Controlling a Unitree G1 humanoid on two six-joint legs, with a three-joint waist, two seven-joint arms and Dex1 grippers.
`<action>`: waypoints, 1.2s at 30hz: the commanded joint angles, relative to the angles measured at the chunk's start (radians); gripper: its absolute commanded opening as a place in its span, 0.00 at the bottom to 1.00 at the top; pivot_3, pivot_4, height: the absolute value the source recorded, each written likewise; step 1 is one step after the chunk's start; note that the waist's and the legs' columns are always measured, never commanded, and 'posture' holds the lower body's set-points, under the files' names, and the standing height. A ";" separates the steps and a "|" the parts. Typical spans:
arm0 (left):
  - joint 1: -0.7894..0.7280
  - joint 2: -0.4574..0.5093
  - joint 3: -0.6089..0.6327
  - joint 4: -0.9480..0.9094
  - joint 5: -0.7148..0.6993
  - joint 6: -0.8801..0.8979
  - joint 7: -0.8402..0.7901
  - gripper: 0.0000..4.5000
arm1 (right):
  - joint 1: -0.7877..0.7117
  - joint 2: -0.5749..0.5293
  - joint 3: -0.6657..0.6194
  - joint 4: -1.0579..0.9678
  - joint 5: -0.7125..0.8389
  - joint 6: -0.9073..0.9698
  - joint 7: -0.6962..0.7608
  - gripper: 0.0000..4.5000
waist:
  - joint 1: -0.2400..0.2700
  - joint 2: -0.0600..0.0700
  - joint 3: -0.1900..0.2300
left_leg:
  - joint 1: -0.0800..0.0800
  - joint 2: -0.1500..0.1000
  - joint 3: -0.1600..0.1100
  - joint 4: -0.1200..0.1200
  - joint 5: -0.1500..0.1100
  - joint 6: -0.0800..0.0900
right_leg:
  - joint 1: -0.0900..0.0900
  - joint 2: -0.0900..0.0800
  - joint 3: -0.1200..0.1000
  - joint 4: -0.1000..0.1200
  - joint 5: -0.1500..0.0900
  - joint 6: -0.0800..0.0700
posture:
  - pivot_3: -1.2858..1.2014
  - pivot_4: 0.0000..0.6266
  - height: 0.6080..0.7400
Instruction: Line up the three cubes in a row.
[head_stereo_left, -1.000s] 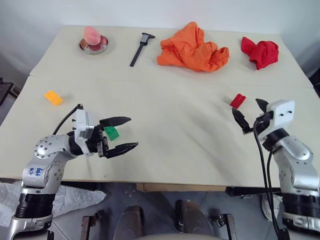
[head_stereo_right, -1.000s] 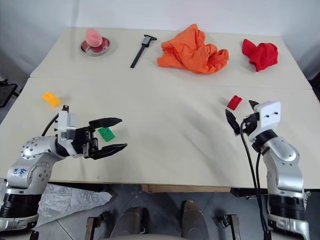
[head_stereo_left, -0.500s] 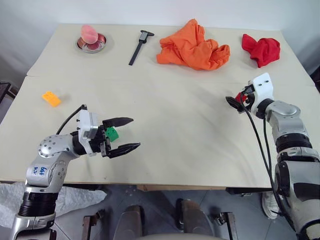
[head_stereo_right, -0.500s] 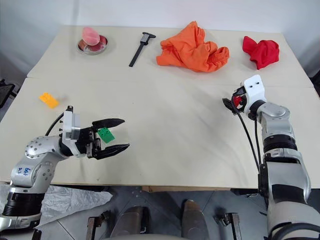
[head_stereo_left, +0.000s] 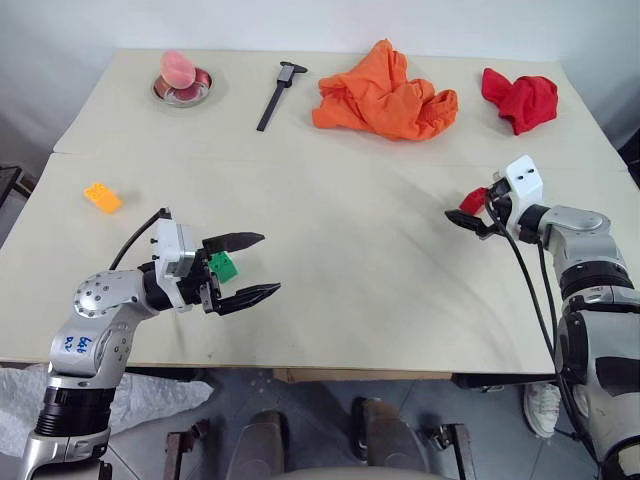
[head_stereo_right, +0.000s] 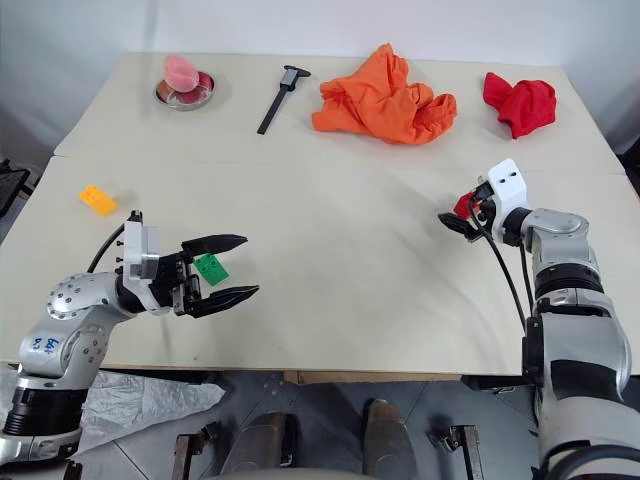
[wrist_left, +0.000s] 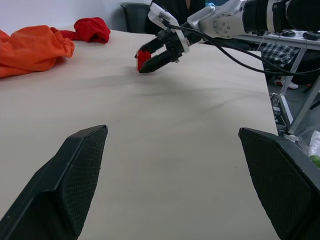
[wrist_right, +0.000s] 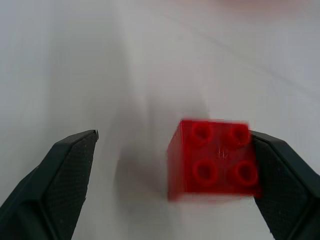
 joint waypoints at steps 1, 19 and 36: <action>-0.009 0.009 0.016 -0.017 0.005 -0.017 -0.010 0.99 | -0.026 -0.027 -0.005 -0.001 -0.005 -0.009 0.027 1.00 | -0.001 0.000 0.000 | 0.000 0.000 0.000 0.000 0.000 0.000 | 0.000 0.000 0.000 0.000 0.000 0.000 | 0.52 0.24 1.00; 0.008 0.048 0.033 -0.002 -0.006 -0.012 -0.117 1.00 | 0.009 0.054 0.062 -0.265 0.047 -0.014 0.386 0.33 | -0.010 0.002 0.001 | 0.001 0.001 0.000 0.000 0.000 0.000 | 0.000 0.000 0.000 0.001 0.000 0.000 | 0.52 0.24 1.00; 0.075 0.074 0.054 -0.035 -0.010 0.003 -0.111 1.00 | -0.007 0.181 0.295 -0.322 -0.047 -0.135 0.547 0.33 | 0.001 0.002 0.001 | 0.000 0.000 -0.001 0.002 0.000 0.000 | 0.000 0.000 0.000 0.002 0.000 0.000 | 0.52 0.24 1.00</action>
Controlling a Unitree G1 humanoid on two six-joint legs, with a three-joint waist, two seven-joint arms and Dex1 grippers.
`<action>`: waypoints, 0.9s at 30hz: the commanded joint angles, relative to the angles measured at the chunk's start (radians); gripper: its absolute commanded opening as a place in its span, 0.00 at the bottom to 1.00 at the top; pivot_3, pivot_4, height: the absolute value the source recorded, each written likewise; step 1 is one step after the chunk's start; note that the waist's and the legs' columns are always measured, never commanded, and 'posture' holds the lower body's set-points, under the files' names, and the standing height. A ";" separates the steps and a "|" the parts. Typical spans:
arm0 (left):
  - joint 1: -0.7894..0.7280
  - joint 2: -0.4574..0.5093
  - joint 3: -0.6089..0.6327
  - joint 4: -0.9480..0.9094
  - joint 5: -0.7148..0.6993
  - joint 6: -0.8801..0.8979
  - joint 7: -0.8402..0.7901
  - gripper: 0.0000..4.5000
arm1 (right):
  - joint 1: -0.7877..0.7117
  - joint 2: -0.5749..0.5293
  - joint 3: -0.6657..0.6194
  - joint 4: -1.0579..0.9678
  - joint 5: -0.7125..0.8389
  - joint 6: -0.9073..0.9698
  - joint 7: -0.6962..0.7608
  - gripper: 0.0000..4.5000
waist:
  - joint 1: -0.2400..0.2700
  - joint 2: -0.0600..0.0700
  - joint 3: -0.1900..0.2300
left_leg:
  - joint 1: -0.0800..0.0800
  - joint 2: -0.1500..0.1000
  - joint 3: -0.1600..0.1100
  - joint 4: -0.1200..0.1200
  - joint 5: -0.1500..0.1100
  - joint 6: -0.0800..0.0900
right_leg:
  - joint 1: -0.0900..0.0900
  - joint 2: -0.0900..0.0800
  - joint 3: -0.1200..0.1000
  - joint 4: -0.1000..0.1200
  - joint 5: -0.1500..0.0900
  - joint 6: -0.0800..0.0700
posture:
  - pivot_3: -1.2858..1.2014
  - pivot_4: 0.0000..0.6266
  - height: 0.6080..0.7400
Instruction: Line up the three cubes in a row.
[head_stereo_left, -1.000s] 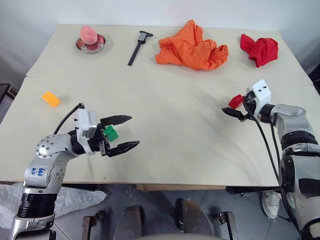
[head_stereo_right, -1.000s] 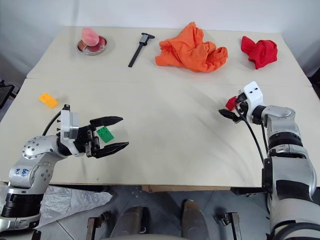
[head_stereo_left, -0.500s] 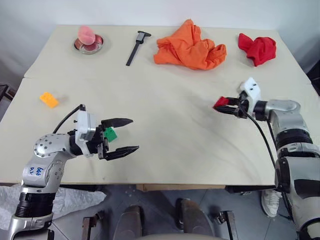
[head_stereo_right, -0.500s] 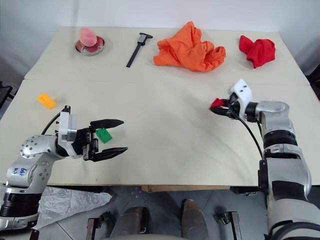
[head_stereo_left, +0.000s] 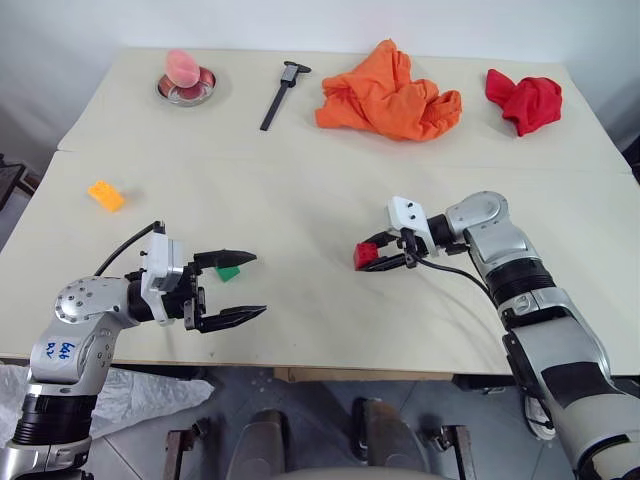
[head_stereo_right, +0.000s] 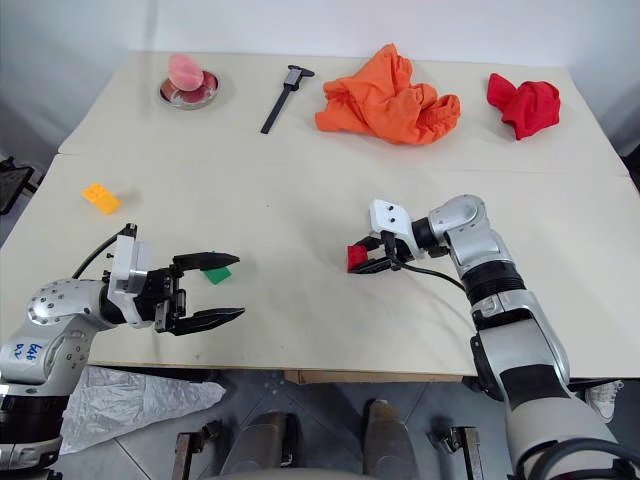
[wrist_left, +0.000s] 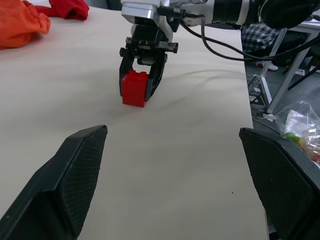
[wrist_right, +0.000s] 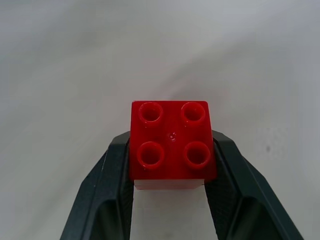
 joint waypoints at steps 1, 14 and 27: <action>0.021 0.007 0.035 -0.045 -0.014 0.000 0.015 1.00 | -0.033 -0.030 -0.015 0.037 -0.013 -0.033 -0.016 0.33 | 0.000 0.000 0.000 | 0.000 0.000 0.000 0.000 0.000 0.000 | 0.000 0.000 0.000 0.000 0.000 0.000 | 0.52 0.24 1.00; 0.029 0.031 0.044 -0.042 -0.012 0.037 0.022 1.00 | 0.016 -0.068 -0.058 0.010 0.046 -0.019 -0.009 0.62 | 0.000 0.000 0.000 | 0.000 0.000 0.000 0.000 0.000 0.000 | 0.000 0.000 0.000 0.000 0.000 0.000 | 0.52 0.24 1.00; 0.261 0.013 0.411 0.032 -0.022 -0.027 0.142 1.00 | 0.351 -0.186 -0.307 -0.547 0.449 0.052 0.084 0.99 | 0.003 0.000 0.000 | 0.000 0.001 0.000 -0.001 -0.003 0.000 | 0.000 0.000 -0.002 -0.003 0.000 0.000 | 0.52 0.24 1.00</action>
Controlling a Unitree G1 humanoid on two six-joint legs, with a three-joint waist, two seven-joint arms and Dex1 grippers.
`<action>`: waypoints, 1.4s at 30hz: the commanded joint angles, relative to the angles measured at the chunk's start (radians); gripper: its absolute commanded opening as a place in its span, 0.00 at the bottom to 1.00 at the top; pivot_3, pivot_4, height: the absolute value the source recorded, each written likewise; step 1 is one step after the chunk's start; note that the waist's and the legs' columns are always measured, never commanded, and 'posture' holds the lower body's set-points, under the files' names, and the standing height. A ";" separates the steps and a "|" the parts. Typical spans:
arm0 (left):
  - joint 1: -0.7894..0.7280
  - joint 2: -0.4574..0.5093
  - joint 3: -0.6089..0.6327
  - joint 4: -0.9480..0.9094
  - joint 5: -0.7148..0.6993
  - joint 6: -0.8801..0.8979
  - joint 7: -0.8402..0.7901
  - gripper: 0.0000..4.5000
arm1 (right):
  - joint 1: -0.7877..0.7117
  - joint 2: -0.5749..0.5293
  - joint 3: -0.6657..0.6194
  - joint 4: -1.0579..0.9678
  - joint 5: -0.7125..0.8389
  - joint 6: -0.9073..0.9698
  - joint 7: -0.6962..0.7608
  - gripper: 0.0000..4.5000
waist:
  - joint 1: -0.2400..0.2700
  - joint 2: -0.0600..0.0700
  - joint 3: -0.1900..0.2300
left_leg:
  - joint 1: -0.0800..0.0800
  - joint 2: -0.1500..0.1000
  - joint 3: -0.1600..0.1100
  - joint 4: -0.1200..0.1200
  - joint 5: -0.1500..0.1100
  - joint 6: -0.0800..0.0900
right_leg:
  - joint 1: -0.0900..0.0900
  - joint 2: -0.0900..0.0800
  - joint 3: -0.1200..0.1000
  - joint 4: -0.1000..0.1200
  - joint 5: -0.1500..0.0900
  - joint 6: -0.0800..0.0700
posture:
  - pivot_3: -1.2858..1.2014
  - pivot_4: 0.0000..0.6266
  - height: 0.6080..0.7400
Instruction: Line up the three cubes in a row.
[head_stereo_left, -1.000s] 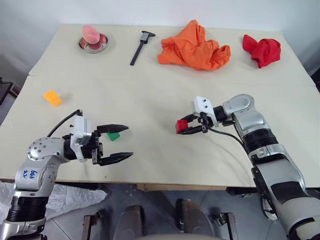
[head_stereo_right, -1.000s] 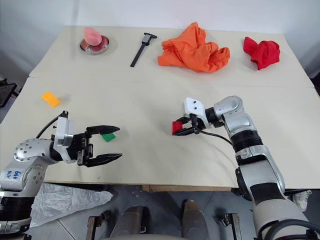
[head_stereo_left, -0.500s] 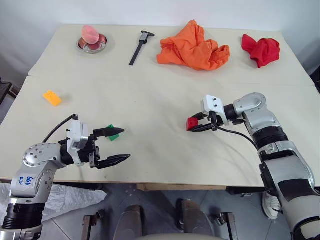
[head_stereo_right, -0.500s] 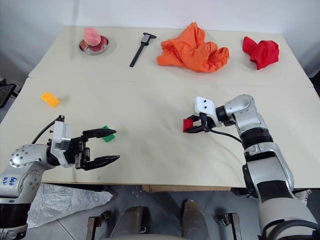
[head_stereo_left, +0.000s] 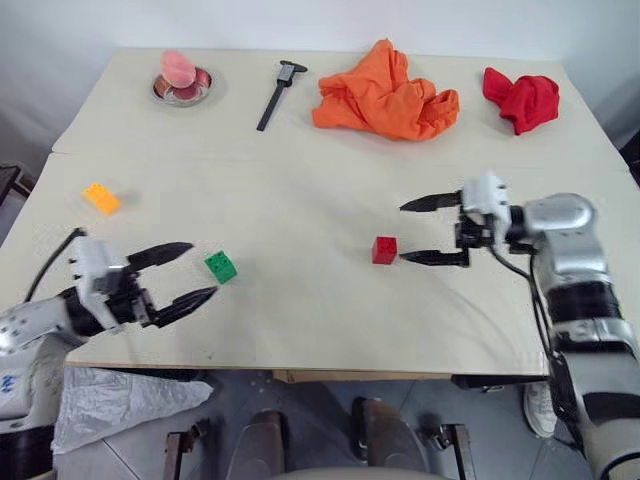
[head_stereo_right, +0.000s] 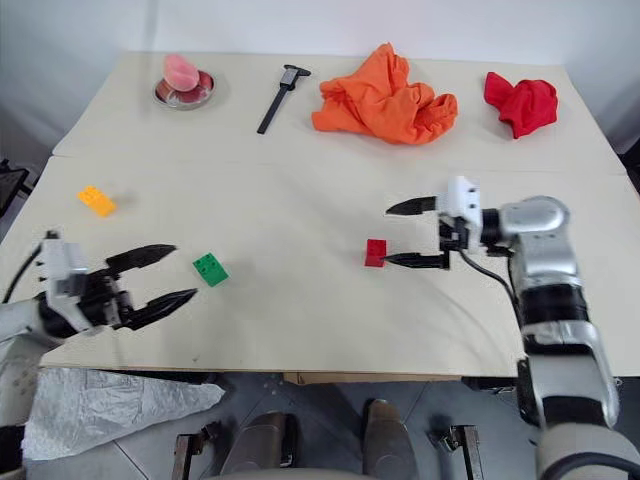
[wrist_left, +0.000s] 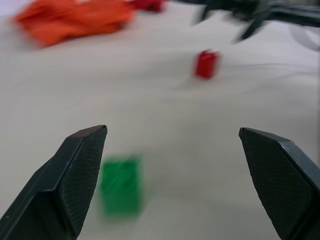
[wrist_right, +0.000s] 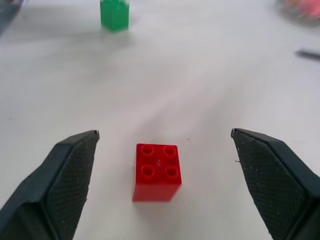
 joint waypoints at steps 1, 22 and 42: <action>0.062 -0.001 0.136 0.080 -0.032 -0.015 0.014 1.00 | 0.119 0.017 -0.054 -0.203 0.131 0.021 0.015 0.99 | 0.000 0.000 0.000 | 0.000 0.000 0.000 0.000 0.000 0.000 | 0.000 0.000 0.000 0.000 0.000 0.000 | 0.52 0.24 1.00; -0.193 -0.031 -0.180 0.278 0.188 -0.112 0.033 1.00 | 0.391 -0.052 -0.088 -0.364 0.188 0.103 -0.055 0.99 | 0.024 -0.002 -0.001 | 0.001 0.001 0.002 0.006 -0.001 0.002 | 0.001 0.000 0.000 0.003 0.003 -0.002 | 0.52 0.24 1.00; -0.668 -0.141 -0.487 0.528 0.264 -0.193 -0.245 0.33 | 0.532 -0.068 -0.127 -0.454 0.211 0.147 -0.152 1.00 | 0.050 -0.002 -0.001 | -0.001 0.000 0.003 0.015 -0.003 0.004 | 0.003 0.000 0.001 0.003 0.004 0.002 | 0.52 0.24 1.00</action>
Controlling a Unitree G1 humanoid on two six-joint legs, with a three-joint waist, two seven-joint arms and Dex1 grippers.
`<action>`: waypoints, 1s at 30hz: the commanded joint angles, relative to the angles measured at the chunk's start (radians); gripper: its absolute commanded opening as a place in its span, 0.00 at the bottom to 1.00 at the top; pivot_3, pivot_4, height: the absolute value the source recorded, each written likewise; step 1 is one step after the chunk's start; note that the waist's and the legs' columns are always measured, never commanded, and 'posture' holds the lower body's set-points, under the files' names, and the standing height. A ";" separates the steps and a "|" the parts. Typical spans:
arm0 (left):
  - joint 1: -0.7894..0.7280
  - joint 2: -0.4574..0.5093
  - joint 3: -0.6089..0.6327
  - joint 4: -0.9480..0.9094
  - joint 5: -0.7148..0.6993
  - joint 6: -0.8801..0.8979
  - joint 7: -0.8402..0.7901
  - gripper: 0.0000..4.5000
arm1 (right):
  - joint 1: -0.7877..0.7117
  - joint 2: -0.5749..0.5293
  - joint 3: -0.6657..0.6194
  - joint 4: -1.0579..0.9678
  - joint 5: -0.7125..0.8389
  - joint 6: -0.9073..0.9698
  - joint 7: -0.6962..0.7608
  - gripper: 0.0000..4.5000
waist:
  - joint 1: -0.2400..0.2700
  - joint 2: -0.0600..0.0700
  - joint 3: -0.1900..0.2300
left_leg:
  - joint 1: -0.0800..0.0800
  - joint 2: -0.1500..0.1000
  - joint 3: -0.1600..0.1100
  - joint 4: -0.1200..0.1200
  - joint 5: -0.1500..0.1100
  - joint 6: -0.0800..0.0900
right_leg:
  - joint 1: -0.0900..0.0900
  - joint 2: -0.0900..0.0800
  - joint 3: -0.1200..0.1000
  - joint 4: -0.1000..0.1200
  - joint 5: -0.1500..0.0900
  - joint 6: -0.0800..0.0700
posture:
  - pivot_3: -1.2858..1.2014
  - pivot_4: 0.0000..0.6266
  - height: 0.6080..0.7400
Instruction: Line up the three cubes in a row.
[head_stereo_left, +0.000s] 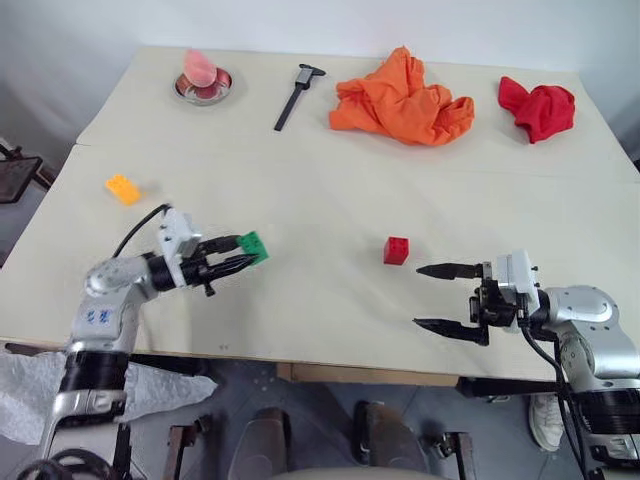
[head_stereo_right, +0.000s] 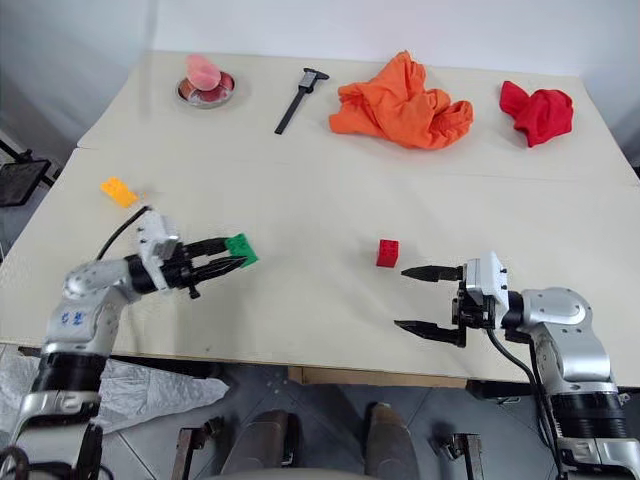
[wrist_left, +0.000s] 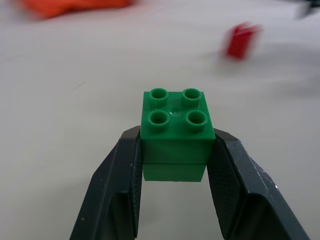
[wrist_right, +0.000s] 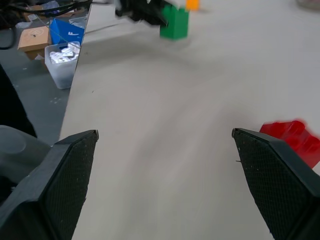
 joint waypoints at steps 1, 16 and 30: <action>-0.167 -0.025 -0.103 0.139 0.064 -0.085 -0.144 0.33 | 0.013 -0.020 -0.054 -0.042 0.036 0.011 -0.013 1.00 | 0.004 0.000 0.000 | 0.000 0.000 0.000 0.000 0.000 0.000 | 0.000 0.000 0.000 0.000 0.000 0.000 | 0.52 0.24 1.00; -0.574 -0.245 -0.210 0.907 0.314 -0.450 -0.183 0.33 | 0.124 0.014 -0.121 -0.175 0.063 0.018 -0.144 1.00 | 0.005 -0.001 0.000 | -0.001 -0.001 0.003 0.001 -0.001 0.003 | 0.000 0.000 0.000 -0.004 0.001 0.003 | 0.52 0.24 1.00; -0.670 -0.298 -0.179 1.019 0.391 -0.483 -0.166 0.33 | 0.166 0.014 -0.114 -0.224 0.069 0.023 -0.188 1.00 | 0.007 -0.001 0.001 | -0.001 -0.001 0.003 0.002 -0.002 0.004 | 0.001 0.000 0.000 -0.004 0.002 0.004 | 0.52 0.24 1.00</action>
